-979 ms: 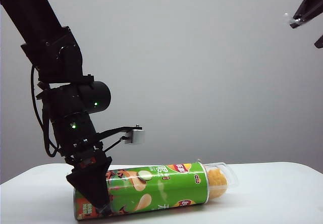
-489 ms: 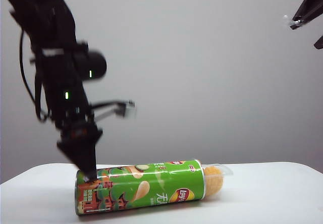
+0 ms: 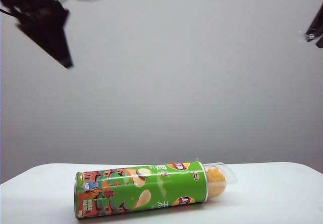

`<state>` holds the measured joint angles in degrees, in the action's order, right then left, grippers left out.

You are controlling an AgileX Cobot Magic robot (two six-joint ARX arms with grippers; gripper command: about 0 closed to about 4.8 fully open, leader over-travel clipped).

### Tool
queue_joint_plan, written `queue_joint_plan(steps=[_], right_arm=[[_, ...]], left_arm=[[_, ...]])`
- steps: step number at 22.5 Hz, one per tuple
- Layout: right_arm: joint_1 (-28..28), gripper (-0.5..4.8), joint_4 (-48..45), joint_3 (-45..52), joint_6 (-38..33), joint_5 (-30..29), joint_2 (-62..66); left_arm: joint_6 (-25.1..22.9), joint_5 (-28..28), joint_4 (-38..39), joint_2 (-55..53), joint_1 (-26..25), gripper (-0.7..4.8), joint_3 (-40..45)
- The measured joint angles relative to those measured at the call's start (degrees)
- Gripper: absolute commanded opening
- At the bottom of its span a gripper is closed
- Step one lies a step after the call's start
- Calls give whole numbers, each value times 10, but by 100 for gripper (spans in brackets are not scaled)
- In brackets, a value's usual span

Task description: Pick up the green tub of chips from the desk, pull out the transparent container with the chips inside partially, and then place the chips back on the desk.

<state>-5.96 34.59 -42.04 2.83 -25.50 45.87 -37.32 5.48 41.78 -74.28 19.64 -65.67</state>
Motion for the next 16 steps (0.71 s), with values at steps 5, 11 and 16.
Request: queue_joint_plan(steps=[5,11,16], right_arm=[[0,43,-21,9,-36,31,-53],[0,40,-186,122,-124,87,-166],[0,40,-300,244,-176,136,-280]], left_arm=[[57,15,-108,182,-83,429,169],[136,0,-181,359,-91,384,292],[281,-84,-279,479,-91,384,374]])
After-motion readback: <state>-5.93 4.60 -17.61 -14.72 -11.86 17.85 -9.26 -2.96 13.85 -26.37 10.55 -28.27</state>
